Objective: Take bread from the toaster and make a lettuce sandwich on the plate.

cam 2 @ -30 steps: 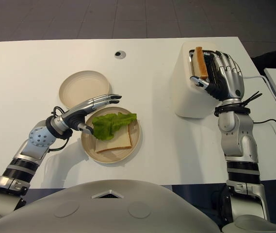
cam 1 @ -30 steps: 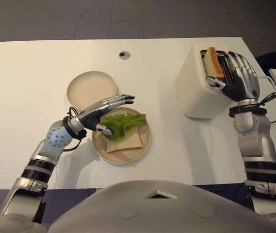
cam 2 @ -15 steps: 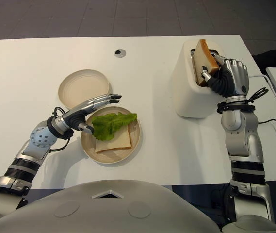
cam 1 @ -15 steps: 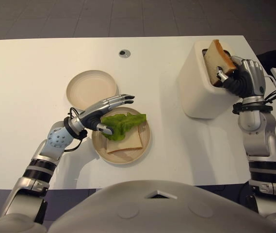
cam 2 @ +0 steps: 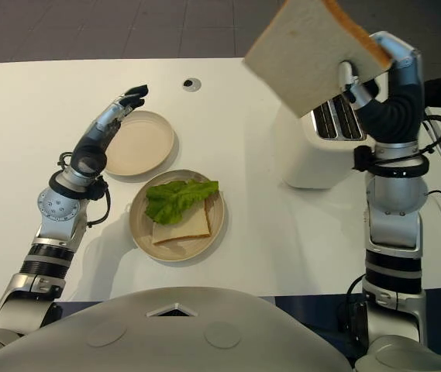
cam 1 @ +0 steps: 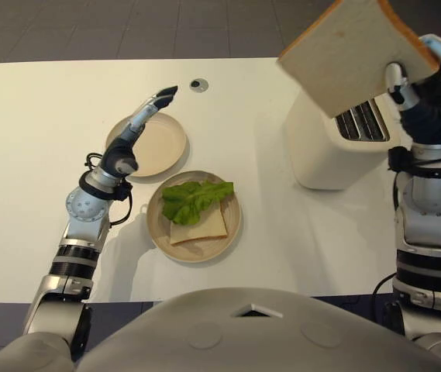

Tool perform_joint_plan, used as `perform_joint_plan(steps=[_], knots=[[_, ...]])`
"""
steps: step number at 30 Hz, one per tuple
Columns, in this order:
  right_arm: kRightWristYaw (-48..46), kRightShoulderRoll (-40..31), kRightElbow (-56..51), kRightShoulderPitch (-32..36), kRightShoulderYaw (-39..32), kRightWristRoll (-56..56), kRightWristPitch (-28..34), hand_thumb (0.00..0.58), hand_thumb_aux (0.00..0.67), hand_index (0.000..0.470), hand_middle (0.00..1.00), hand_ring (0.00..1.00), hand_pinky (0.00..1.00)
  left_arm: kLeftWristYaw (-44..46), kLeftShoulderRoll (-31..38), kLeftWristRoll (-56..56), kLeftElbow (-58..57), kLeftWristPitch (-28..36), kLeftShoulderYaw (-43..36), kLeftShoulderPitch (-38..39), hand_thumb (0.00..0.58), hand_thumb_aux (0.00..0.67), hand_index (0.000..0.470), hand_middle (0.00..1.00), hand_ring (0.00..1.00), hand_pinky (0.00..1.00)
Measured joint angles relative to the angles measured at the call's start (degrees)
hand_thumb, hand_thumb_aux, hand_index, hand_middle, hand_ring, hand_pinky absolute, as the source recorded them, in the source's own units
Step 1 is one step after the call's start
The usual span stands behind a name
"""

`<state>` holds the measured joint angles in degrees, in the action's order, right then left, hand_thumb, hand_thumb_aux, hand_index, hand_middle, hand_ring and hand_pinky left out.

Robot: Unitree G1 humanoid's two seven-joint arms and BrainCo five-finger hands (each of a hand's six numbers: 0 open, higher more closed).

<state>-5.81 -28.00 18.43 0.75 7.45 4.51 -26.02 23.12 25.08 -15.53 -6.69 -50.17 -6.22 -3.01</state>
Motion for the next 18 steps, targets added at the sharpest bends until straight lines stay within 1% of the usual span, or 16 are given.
perform_joint_plan(steps=[2, 5, 7, 9, 11, 13, 18], knots=[[-5.77, -0.05, -0.06, -0.99, -4.36, 3.58, 1.56, 0.580, 0.670, 0.470, 0.94, 0.94, 0.94, 2.96, -0.27, -5.53, 2.71, 0.98, -0.64, 1.28, 0.000, 0.000, 0.000, 0.00, 0.00, 0.00], [-17.63, -0.04, -2.09, -2.34, -14.23, 7.32, 5.59, 0.580, 0.670, 0.470, 0.95, 0.95, 0.95, 10.55, -0.07, -20.27, 9.74, 4.73, -0.97, 4.11, 0.000, 0.000, 0.000, 0.00, 0.00, 0.00], [-22.59, 0.39, -4.51, -2.61, -18.55, 8.46, 7.98, 0.580, 0.670, 0.470, 0.96, 0.96, 0.96, 15.13, 0.53, -27.26, 13.22, 7.65, -0.24, 5.56, 0.000, 0.000, 0.000, 0.00, 0.00, 0.00], [-26.25, 1.56, -7.26, -2.36, -21.66, 8.90, 10.24, 0.580, 0.670, 0.470, 0.96, 0.96, 0.96, 19.89, 0.91, -31.59, 15.86, 9.95, 0.27, 6.77, 0.000, 0.000, 0.000, 0.00, 0.00, 0.00], [-28.75, 3.83, -10.83, -1.73, -24.98, 8.69, 11.98, 0.580, 0.670, 0.470, 0.96, 0.96, 0.96, 24.72, 1.19, -31.68, 16.64, 10.70, 0.19, 8.34, 0.000, 0.000, 0.000, 0.00, 0.00, 0.00], [-29.49, 6.31, -15.09, -0.40, -27.38, 6.14, 12.43, 0.580, 0.670, 0.470, 0.97, 0.97, 0.97, 29.19, 1.32, -29.14, 16.65, 10.98, -0.23, 9.97, 0.000, 0.000, 0.000, 0.00, 0.00, 0.00], [-26.84, 10.50, -24.53, 1.42, -29.78, -2.34, 10.80, 0.580, 0.670, 0.470, 0.97, 0.97, 0.97, 37.03, 1.87, -21.96, 14.44, 10.96, -1.73, 11.74, 0.000, 0.000, 0.000, 0.00, 0.00, 0.00]])
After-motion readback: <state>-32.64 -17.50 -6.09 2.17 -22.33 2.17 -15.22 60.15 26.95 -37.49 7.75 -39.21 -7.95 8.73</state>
